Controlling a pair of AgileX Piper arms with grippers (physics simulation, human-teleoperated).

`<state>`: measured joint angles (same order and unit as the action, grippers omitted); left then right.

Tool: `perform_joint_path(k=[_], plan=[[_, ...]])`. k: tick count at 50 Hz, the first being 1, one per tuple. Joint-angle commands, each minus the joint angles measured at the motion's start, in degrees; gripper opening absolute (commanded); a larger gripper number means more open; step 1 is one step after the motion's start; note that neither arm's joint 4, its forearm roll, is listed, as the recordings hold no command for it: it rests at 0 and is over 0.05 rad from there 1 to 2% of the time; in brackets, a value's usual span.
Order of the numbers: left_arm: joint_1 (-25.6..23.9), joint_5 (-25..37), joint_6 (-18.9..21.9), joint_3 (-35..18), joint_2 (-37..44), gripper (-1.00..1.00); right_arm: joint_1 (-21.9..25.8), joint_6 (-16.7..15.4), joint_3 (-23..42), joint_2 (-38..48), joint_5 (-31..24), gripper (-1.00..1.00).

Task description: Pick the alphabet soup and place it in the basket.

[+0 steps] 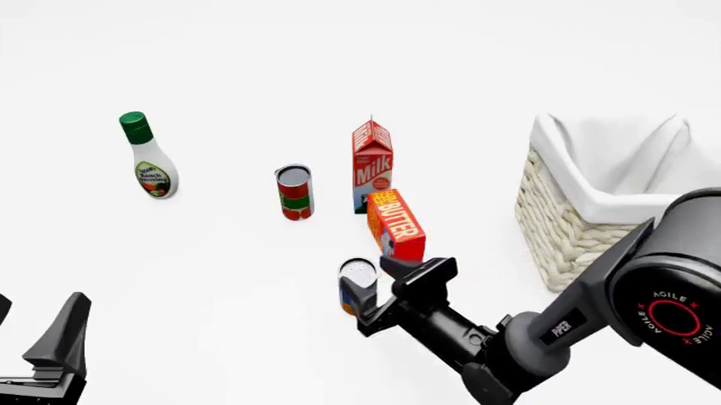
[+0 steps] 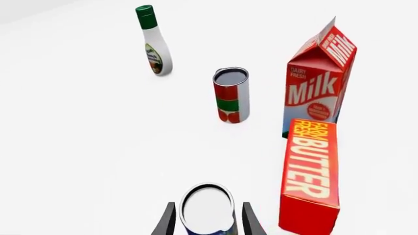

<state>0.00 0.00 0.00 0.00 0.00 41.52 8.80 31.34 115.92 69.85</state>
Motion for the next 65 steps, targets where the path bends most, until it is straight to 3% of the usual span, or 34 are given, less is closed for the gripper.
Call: perform_joint_path(k=[1, 65], plan=[[0.0, 0.0, 0.0, 0.0, 0.0, 1.0, 0.37, 0.23, 0.87, 1.29, 0.0, 1.0], [0.0, 0.0, 0.0, 0.0, 0.0, 1.0, 0.61, 0.74, 5.61, 8.98, 0.0, 1.0]])
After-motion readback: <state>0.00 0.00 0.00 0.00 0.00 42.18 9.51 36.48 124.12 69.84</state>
